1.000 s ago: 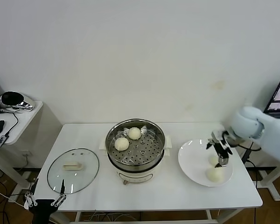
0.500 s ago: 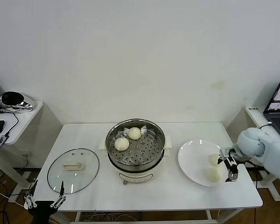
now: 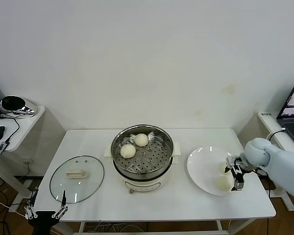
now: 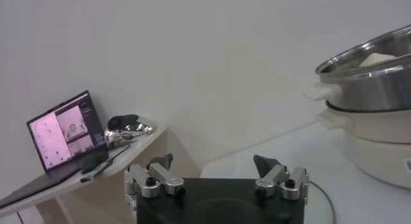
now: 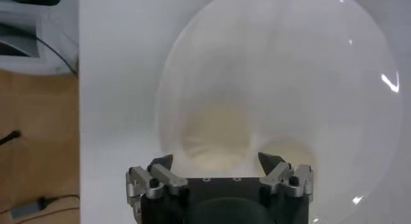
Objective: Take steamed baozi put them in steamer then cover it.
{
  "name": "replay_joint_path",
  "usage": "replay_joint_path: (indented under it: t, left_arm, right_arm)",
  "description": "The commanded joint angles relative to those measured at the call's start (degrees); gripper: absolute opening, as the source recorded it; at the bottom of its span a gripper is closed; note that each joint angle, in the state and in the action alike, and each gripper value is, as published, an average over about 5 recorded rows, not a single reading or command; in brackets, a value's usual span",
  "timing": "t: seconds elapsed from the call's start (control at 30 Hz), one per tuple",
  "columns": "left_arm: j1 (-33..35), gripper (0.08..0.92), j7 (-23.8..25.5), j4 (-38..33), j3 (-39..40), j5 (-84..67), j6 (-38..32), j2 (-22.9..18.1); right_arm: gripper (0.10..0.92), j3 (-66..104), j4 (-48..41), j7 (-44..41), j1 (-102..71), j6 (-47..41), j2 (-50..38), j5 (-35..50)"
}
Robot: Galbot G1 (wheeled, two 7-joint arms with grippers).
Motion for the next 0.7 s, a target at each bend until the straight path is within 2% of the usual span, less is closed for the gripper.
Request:
replay_joint_path:
  t: [0.03, 0.1, 0.33, 0.43, 0.7]
  left_arm:
    - [0.0, 0.823, 0.0, 0.0, -0.1, -0.1, 0.0, 0.0]
    - [0.0, 0.823, 0.0, 0.1, 0.0, -0.1, 0.0, -0.1]
    - [-0.1, 0.823, 0.0, 0.0, 0.0, -0.1, 0.0, -0.2]
    - [-0.1, 0.823, 0.0, 0.0, 0.0, -0.1, 0.0, -0.2]
    - [-0.2, 0.823, 0.0, 0.0, -0.2, -0.2, 0.0, 0.0]
  right_arm:
    - [0.817, 0.5, -1.7, 0.3, -1.0, -0.4, 2.3, -0.5]
    - [0.800, 0.4, -1.7, 0.1, -1.0, -0.5, 2.2, -0.6]
    - [0.644, 0.4, -1.8, -0.2, -0.4, -0.8, 2.0, -0.6]
    - [0.602, 0.0, -1.6, -0.4, 0.3, -0.8, 1.8, -0.4]
    - [0.586, -4.6, 2.5, -2.0, 10.8, -2.2, 0.5, 5.9]
